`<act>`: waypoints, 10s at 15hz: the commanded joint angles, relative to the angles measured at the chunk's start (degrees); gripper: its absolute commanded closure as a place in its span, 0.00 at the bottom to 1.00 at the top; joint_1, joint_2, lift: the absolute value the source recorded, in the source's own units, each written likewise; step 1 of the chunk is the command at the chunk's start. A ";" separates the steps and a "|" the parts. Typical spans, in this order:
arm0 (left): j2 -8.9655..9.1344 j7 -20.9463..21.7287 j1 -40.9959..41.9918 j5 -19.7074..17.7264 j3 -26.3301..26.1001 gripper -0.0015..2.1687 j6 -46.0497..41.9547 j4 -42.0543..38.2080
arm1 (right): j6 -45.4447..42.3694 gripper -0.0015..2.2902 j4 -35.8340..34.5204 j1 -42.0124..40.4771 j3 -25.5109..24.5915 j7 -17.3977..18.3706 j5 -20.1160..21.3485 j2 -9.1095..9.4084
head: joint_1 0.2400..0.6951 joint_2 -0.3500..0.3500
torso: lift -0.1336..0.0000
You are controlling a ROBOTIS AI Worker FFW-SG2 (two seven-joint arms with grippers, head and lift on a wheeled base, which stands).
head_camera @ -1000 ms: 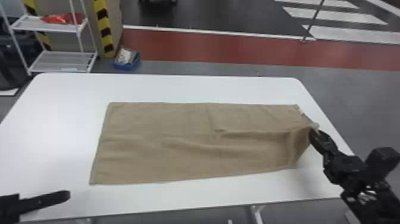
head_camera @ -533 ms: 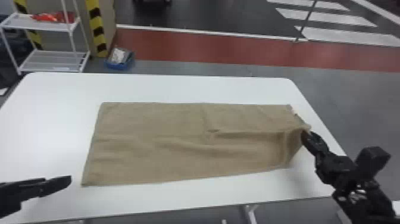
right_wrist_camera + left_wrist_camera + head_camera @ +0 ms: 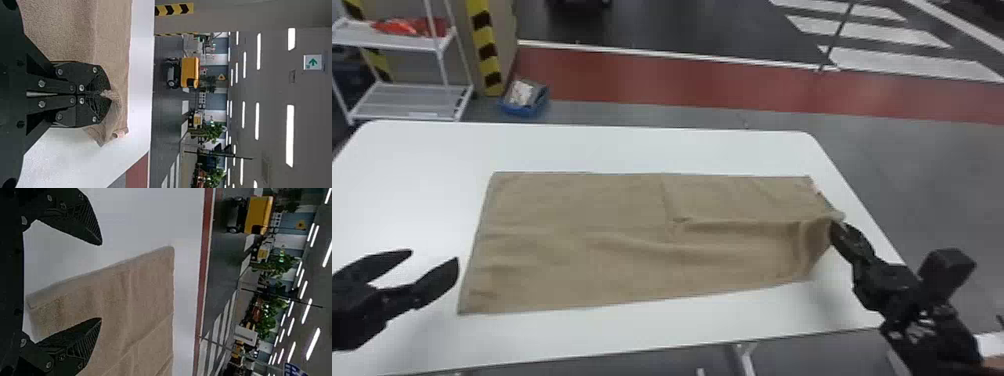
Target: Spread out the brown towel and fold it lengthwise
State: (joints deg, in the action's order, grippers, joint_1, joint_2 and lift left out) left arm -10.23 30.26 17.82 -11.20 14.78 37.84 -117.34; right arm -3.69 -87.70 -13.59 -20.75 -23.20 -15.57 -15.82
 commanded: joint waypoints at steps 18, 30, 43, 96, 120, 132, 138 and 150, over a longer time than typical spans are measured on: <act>-0.06 -4.86 10.56 7.15 -8.36 0.21 -23.29 4.84 | 3.12 0.73 -2.74 -1.97 -1.83 -0.61 -2.71 0.00 | 1.00 0.12 | 0.10; -1.29 -4.95 10.04 11.29 -8.72 0.25 -18.72 5.01 | 2.94 0.73 -2.65 -1.97 -1.83 -1.23 -2.80 0.09 | 1.00 0.13 | 0.10; -1.64 -4.86 9.33 9.79 -8.36 0.68 -16.96 3.96 | 3.30 0.73 -2.30 -1.70 -2.19 -1.32 -3.06 0.09 | 1.00 0.12 | 0.10; -4.01 -10.31 -27.67 -2.60 -11.18 0.68 0.26 20.66 | 43.20 0.73 20.20 36.00 2.56 -9.49 -6.05 -7.12 | 0.79 0.31 | 0.10; -5.24 -17.08 -18.09 -1.46 -2.83 0.68 25.57 1.50 | 58.49 0.72 13.79 29.15 -5.53 -12.48 -12.55 -11.87 | 1.00 0.28 | 0.10; -4.89 -18.66 -36.02 0.74 -11.09 0.68 20.13 19.60 | 57.79 0.72 37.16 48.66 -4.47 -9.49 -11.23 -12.39 | 1.00 0.29 | 0.10; -5.07 -19.45 -43.23 2.58 -15.40 0.68 16.08 30.24 | 43.55 0.69 47.27 54.28 -0.69 -6.41 -11.15 -11.34 | 0.87 0.27 | 0.10; -2.52 -25.16 -52.63 8.39 -27.96 0.63 -2.55 51.77 | 20.87 0.37 52.37 54.90 6.69 4.31 -11.23 -4.84 | 0.81 0.30 | 0.10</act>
State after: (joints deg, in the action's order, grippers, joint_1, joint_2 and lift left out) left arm -13.37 5.68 -33.76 -3.65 -12.41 36.25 -68.19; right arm 22.04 -36.42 41.29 -14.30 -20.71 -26.68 -21.37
